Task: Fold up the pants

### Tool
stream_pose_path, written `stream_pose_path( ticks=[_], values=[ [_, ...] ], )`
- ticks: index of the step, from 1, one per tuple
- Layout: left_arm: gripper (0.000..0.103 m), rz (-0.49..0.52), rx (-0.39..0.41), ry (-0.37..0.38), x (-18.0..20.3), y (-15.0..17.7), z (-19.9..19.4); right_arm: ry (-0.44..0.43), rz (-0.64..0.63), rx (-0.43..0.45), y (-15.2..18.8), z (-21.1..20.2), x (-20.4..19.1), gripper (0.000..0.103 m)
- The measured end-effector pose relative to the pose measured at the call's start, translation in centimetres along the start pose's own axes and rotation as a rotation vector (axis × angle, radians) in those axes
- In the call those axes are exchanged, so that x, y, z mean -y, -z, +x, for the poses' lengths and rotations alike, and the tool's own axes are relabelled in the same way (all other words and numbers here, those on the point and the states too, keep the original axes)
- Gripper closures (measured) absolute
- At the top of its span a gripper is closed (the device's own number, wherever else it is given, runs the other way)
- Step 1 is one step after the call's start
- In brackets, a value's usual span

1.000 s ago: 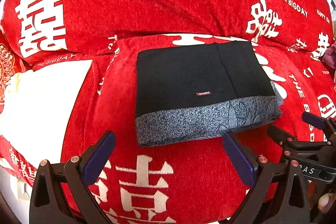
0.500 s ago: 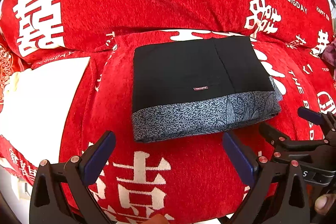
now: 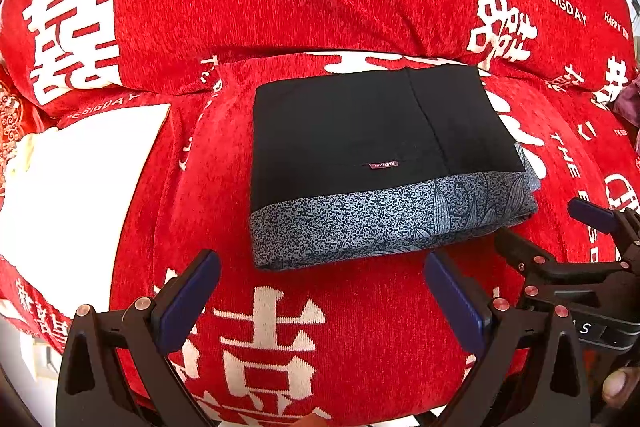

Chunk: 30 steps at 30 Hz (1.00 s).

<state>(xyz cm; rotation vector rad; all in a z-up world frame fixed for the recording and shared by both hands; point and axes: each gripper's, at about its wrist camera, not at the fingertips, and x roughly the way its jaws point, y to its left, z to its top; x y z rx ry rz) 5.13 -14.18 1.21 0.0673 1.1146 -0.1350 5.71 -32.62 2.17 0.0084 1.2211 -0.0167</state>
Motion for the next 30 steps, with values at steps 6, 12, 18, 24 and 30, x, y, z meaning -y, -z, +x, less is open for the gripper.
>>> stream_pose_path(
  ticks=[6, 12, 18, 24, 30],
  values=[
    [0.001, -0.002, 0.0, 0.003, 0.04, 0.01, 0.07, 0.001, -0.001, 0.0, -0.06, 0.04, -0.05, 0.0],
    [0.001, -0.003, -0.006, 0.005, 0.03, 0.05, 0.13, -0.002, -0.009, -0.003, -0.15, 0.06, -0.24, 0.0],
    [0.001, -0.006, -0.011, 0.005, 0.06, -0.01, 0.14, -0.004, -0.015, -0.008, -0.11, 0.16, -0.28, 0.0],
    [0.001, -0.007, -0.015, 0.002, 0.04, -0.04, 0.31, -0.007, -0.017, -0.009, -0.14, 0.17, -0.3, 0.0],
    [0.001, -0.007, -0.017, 0.003, 0.11, -0.11, 0.33, -0.007, -0.02, -0.008, -0.24, 0.19, -0.22, 0.0]
  ],
)
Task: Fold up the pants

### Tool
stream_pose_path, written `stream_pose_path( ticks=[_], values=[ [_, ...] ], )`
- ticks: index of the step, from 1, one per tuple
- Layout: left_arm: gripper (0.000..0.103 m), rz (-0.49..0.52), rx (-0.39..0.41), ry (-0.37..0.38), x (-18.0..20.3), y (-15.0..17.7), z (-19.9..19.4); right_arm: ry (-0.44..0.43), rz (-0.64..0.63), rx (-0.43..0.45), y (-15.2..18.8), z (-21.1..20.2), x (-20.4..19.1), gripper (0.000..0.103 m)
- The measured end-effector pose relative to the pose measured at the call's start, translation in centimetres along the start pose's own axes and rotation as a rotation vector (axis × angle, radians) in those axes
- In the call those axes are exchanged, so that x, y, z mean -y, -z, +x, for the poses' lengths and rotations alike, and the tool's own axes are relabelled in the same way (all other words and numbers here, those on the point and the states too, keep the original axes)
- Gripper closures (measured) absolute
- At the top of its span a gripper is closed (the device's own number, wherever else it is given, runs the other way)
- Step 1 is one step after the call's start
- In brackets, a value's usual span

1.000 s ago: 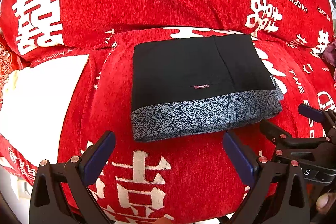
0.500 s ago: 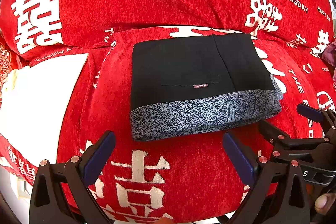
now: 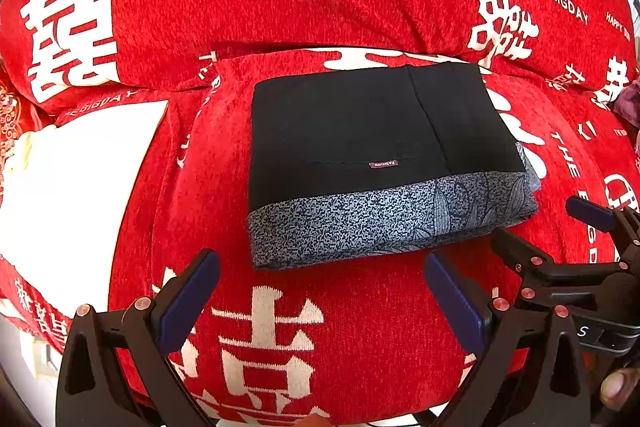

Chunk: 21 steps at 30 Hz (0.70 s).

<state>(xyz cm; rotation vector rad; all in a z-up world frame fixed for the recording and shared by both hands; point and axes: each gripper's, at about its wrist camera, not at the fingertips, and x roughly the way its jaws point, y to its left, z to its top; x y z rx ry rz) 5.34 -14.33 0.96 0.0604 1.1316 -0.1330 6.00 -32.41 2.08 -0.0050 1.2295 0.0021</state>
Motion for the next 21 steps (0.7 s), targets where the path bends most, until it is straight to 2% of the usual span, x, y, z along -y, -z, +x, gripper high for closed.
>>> stream_pose_path(
  ticks=[21],
  values=[
    [0.001, 0.006, -0.015, 0.019, 0.12, -0.3, 0.52, -0.007, -0.007, -0.011, -0.1, 0.56, 0.4, 0.0]
  ],
)
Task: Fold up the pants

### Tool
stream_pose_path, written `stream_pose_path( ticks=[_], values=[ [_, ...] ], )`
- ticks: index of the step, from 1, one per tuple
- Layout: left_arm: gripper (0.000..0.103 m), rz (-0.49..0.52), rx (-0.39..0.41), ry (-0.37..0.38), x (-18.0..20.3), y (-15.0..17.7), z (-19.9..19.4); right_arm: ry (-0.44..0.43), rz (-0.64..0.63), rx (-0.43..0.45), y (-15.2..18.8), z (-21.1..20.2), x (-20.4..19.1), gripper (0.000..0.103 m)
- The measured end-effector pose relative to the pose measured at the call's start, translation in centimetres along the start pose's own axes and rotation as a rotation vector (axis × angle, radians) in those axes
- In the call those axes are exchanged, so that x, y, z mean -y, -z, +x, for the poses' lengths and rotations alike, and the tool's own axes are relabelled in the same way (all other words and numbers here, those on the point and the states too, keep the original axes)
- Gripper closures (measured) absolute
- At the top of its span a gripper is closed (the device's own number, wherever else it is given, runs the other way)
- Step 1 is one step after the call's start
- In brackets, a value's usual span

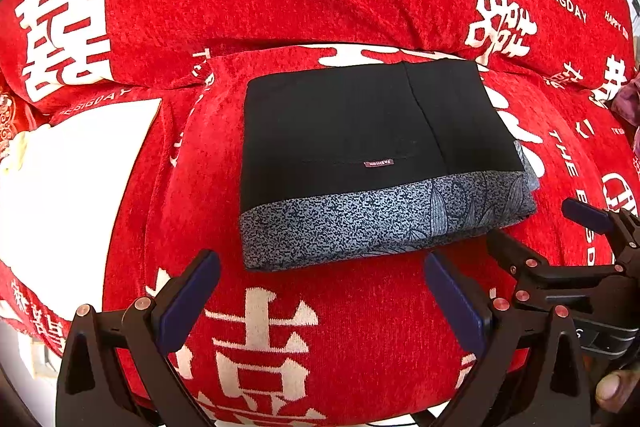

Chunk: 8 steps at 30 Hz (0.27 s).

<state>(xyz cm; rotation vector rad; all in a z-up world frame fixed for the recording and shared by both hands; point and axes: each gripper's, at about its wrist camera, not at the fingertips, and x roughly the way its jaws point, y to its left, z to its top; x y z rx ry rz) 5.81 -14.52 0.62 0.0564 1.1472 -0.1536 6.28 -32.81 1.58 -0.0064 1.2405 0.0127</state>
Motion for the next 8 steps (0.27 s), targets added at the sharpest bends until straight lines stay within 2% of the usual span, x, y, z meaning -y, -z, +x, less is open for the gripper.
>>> stream_pose_path(
  ticks=[4, 8],
  values=[
    [0.001, -0.002, 0.007, 0.006, -0.2, 0.5, -0.2, 0.0, 0.005, -0.001, 0.3, 0.0, 0.2, 0.0],
    [0.001, 0.008, 0.022, 0.01, -1.0, 2.7, -0.2, 0.002, 0.037, 0.008, 1.6, 0.1, 0.4, 0.0]
  ],
)
